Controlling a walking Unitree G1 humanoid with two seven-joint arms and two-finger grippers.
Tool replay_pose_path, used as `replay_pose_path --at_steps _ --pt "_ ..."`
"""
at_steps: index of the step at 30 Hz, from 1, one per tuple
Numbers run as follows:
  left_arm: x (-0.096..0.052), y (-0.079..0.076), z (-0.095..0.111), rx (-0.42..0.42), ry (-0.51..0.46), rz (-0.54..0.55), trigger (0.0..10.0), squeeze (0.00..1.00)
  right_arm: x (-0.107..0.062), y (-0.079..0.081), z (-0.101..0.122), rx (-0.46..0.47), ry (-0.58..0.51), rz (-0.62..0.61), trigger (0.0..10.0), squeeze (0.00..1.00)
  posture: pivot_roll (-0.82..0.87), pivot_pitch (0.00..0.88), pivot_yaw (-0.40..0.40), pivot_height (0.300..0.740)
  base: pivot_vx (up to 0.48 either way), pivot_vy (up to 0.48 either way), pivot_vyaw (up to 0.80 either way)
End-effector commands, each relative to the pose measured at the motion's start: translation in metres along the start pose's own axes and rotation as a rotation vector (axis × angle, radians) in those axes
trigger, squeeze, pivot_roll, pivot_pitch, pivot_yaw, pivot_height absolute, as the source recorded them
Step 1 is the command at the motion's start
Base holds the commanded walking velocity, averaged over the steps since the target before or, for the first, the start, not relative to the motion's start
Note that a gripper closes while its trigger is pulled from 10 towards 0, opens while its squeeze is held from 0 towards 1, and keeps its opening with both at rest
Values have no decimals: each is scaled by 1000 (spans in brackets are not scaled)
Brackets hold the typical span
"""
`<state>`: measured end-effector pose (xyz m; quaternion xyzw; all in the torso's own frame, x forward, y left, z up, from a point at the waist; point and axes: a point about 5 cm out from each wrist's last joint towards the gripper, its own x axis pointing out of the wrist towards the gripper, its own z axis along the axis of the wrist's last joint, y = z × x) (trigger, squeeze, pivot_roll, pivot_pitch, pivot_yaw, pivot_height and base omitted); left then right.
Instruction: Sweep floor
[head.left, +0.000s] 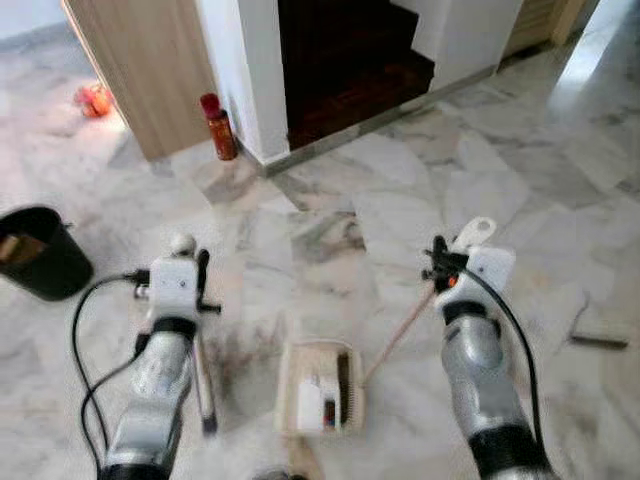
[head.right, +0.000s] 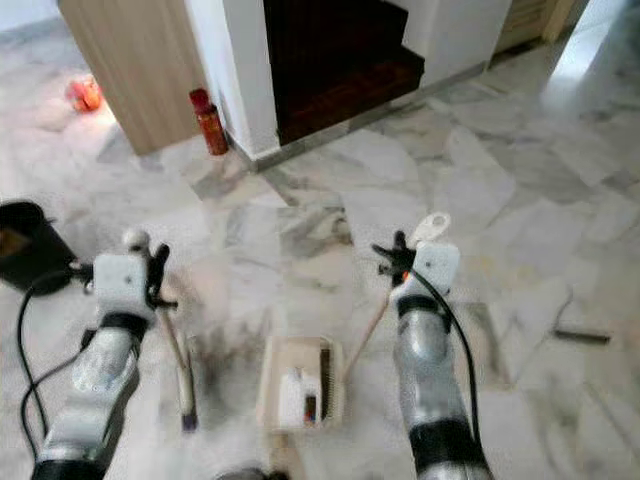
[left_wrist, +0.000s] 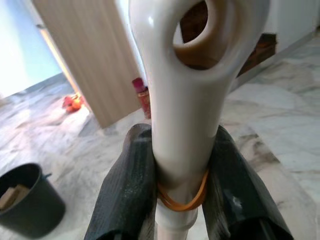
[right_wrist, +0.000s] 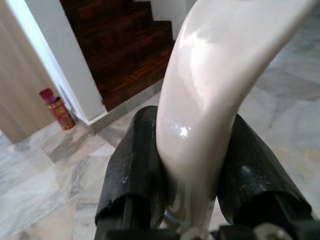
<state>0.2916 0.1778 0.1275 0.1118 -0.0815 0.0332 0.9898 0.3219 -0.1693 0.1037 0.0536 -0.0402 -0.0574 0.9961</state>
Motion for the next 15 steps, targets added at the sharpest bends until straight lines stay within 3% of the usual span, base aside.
replay_pose_path --at_steps 1,15 --pt "0 6 9 11 -41 12 10000 0 4 4 11 -7 -49 12 10000 0 103 118 25 740 0 334 0" --pt "0 7 9 14 -39 14 10000 0 4 5 11 -7 -49 17 10000 0 107 120 25 740 0 332 0"
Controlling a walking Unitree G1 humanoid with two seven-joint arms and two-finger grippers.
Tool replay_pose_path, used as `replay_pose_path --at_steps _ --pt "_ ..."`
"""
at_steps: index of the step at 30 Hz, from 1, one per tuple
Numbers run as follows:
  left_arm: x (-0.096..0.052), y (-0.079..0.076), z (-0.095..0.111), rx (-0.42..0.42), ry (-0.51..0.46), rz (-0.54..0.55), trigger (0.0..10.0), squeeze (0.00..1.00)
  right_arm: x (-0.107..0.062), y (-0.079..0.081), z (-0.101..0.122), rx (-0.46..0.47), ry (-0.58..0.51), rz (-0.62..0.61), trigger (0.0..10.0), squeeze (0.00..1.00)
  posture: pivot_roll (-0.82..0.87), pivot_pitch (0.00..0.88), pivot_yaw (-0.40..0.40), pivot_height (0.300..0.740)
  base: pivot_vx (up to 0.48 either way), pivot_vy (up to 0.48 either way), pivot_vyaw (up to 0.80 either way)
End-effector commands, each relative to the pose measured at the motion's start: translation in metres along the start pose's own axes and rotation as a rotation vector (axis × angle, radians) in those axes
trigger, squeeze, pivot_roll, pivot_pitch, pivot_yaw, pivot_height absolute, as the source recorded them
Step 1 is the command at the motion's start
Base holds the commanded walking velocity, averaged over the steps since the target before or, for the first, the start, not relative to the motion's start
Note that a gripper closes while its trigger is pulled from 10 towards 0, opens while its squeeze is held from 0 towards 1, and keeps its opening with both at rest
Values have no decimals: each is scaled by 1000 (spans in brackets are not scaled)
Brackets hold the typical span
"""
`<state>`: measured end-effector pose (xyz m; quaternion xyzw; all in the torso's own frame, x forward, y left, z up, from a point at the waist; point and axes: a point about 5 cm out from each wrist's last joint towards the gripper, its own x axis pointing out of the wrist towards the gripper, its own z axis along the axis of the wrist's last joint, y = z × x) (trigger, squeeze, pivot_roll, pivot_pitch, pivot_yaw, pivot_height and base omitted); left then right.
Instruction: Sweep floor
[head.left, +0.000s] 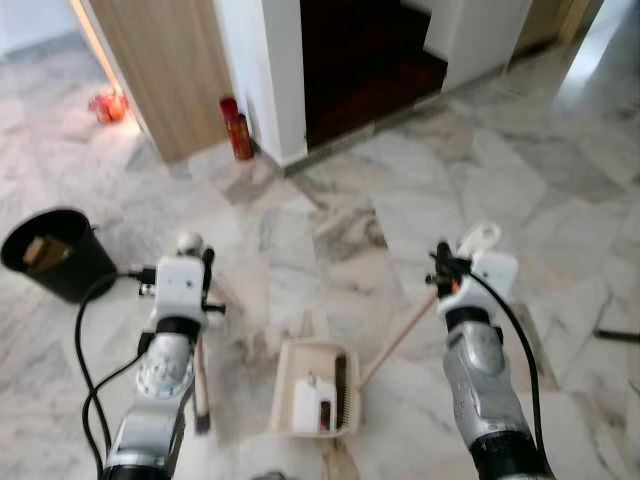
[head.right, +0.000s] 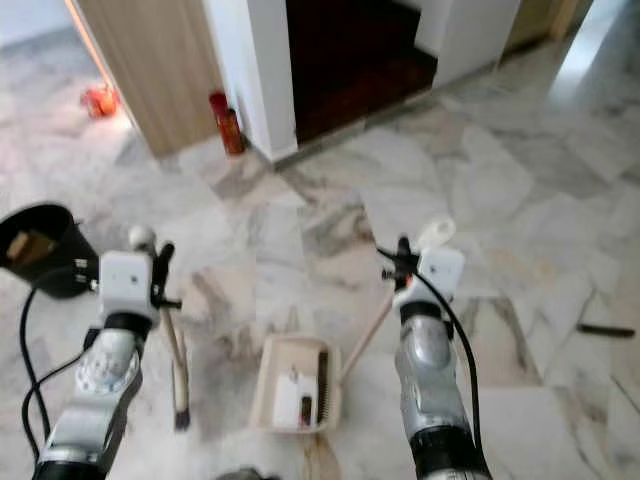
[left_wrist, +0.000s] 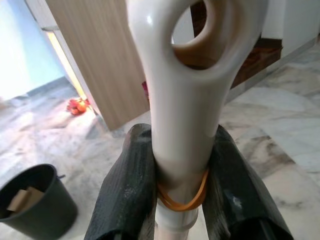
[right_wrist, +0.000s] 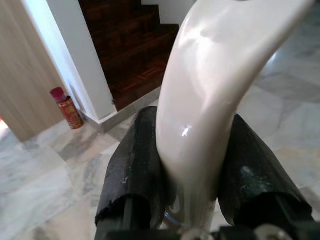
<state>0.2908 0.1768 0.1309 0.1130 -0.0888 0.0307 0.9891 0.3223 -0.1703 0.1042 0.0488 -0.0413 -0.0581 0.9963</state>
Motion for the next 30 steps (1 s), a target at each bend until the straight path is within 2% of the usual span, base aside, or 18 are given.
replay_pose_path --at_steps 1,30 --pt "0 7 5 13 -24 17 10000 0 3 6 10 2 -46 18 10000 0 107 121 24 740 0 326 0" --pt "0 8 5 17 -17 21 10000 0 4 7 10 4 -45 23 10000 0 109 143 25 740 0 331 0"
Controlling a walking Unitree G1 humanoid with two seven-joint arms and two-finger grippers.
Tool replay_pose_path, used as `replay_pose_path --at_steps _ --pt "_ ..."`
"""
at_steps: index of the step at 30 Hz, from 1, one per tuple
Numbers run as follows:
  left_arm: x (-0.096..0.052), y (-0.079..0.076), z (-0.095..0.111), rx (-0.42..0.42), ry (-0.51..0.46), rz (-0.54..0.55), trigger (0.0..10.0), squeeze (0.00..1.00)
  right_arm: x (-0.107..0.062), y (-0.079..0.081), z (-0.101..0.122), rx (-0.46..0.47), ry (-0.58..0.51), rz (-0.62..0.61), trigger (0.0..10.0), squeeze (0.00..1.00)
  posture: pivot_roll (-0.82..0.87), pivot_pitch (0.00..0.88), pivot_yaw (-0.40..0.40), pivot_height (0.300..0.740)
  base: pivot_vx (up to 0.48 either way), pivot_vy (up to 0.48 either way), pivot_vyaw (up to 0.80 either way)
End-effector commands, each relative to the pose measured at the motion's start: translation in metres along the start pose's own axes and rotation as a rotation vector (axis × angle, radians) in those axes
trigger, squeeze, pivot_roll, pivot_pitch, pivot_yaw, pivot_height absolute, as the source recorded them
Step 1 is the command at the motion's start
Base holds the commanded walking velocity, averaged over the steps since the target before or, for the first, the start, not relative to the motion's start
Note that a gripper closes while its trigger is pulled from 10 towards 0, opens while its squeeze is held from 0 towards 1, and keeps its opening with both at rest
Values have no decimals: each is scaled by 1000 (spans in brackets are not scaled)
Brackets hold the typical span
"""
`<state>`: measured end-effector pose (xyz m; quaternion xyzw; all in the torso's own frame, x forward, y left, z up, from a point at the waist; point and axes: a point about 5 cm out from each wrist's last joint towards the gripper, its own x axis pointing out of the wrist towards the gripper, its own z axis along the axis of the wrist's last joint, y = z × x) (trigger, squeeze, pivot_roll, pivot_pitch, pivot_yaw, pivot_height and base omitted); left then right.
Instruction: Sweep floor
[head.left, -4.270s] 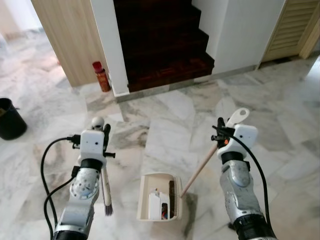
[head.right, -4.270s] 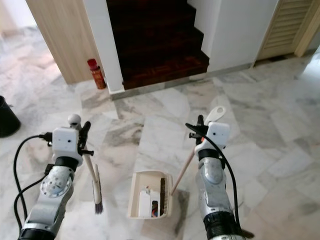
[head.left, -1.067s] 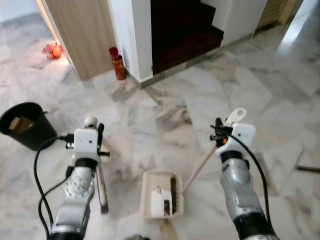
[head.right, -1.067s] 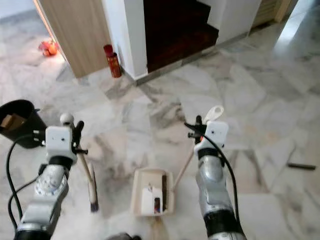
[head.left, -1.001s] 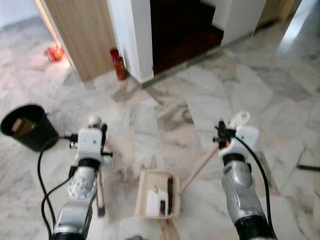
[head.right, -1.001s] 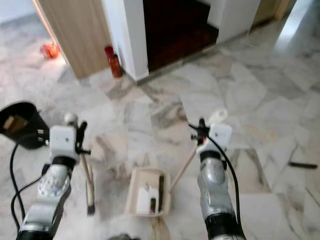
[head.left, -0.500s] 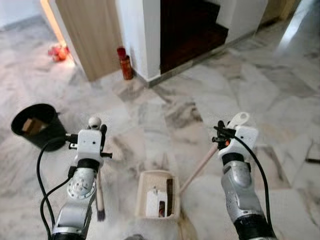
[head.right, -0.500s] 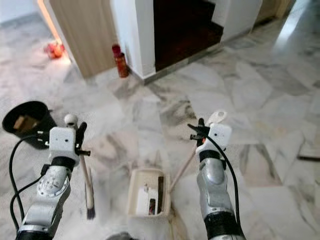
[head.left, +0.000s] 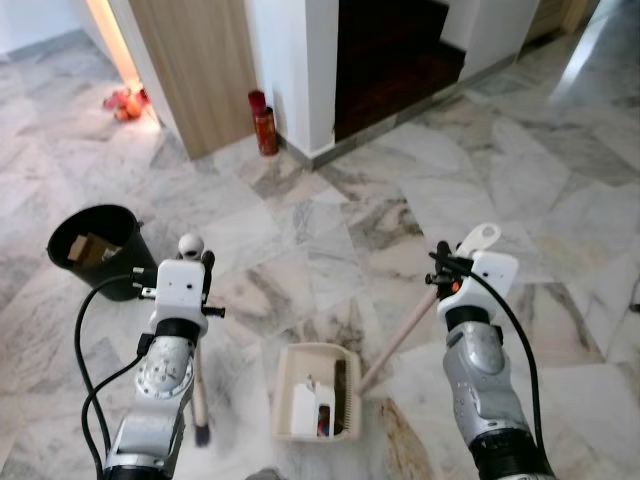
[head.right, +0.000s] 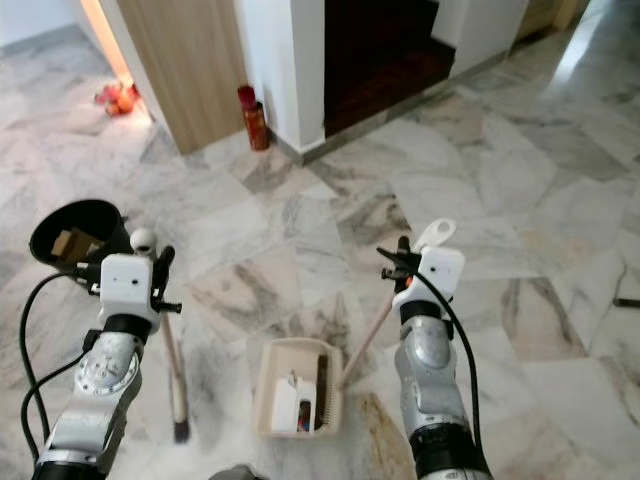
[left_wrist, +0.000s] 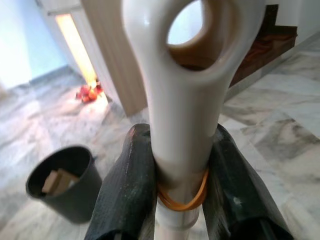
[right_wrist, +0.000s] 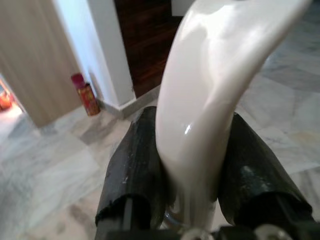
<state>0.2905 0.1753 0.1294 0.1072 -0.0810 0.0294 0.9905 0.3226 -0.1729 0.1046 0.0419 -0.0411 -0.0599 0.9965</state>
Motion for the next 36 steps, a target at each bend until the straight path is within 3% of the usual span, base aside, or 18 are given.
replay_pose_path --at_steps 1,12,22,36 --pt "0 10 7 29 -33 24 10000 0 3 10 10 18 -45 26 10000 0 109 143 25 740 0 334 0" --pt "0 10 8 30 -34 24 10000 0 3 11 10 21 -44 29 10000 0 109 149 27 740 0 332 0" --pt "-1 3 8 16 -41 -2 10000 0 3 13 11 9 -53 45 10000 0 109 149 28 740 0 0 0" --pt "-1 5 7 25 -27 3 10000 0 2 17 11 16 -53 73 10000 0 110 150 29 740 0 0 788"
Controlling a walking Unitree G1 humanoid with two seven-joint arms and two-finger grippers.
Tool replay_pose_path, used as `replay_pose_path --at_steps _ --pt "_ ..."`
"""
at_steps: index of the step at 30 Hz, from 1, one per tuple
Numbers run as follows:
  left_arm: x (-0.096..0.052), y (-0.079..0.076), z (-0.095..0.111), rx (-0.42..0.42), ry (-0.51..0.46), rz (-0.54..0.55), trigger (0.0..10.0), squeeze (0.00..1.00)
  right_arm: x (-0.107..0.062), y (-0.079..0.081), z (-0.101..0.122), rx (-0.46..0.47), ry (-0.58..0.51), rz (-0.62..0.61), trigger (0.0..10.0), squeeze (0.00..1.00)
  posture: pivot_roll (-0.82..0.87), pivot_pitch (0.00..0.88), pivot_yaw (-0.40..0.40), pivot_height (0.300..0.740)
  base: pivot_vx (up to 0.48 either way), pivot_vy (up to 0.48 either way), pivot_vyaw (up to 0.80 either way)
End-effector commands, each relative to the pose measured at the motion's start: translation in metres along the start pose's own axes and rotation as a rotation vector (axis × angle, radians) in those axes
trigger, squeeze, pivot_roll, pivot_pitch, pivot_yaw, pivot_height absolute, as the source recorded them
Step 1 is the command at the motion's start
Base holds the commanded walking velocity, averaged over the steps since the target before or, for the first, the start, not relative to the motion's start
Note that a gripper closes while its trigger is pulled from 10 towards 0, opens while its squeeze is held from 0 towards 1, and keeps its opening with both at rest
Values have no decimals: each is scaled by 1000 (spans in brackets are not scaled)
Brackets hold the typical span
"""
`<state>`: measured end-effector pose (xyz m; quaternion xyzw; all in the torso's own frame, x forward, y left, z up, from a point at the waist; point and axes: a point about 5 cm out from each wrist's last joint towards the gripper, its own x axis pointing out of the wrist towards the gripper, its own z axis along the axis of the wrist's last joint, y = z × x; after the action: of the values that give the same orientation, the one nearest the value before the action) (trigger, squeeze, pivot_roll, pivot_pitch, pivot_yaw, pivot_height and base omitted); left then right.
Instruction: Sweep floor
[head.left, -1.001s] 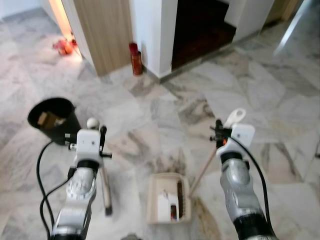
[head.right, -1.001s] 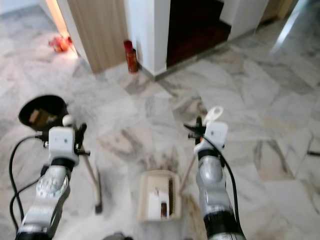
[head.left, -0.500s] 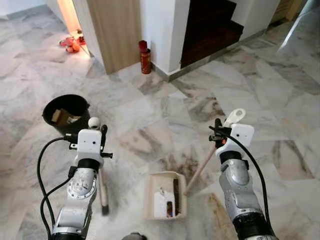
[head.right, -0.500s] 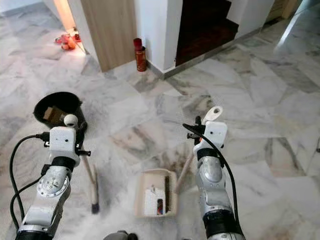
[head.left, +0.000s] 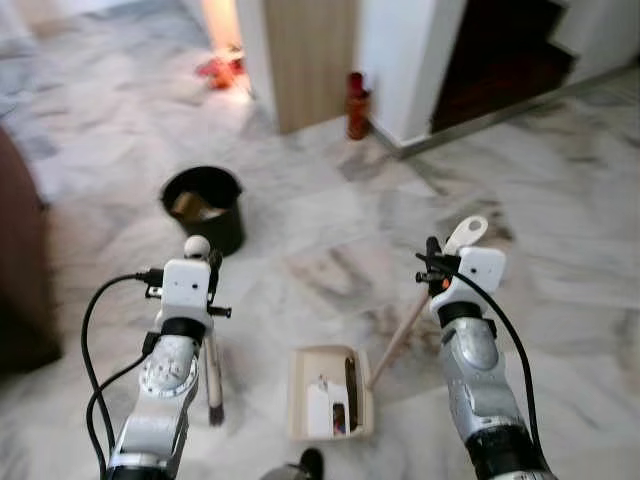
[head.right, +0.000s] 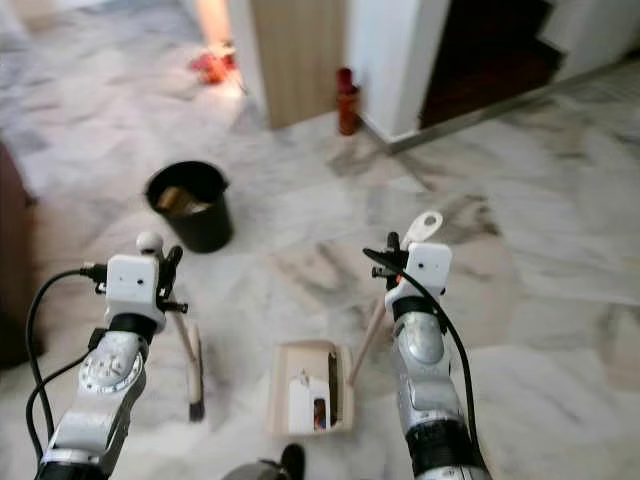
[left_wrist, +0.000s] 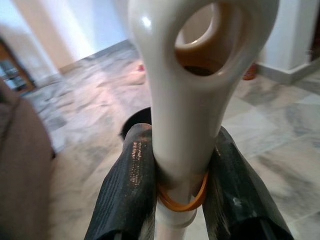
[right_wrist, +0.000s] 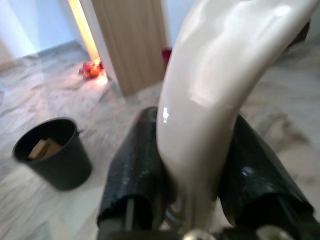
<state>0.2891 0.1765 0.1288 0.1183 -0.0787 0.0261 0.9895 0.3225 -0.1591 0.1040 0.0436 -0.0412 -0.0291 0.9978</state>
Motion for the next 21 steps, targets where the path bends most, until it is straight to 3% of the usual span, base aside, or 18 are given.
replay_pose_path --at_steps 1,7,17,21 --pt "1 4 7 2 -29 12 10000 0 4 3 12 9 -55 13 10000 0 110 150 29 740 0 0 794" --pt "0 4 7 2 -25 13 10000 0 3 3 12 12 -53 15 10000 0 110 143 29 740 0 0 777" --pt "0 4 5 8 -15 23 10000 0 4 3 10 25 -39 19 10000 0 106 126 28 740 0 0 0" --pt "0 3 5 6 -15 19 10000 0 4 3 10 23 -37 21 10000 0 107 118 28 740 273 0 0"
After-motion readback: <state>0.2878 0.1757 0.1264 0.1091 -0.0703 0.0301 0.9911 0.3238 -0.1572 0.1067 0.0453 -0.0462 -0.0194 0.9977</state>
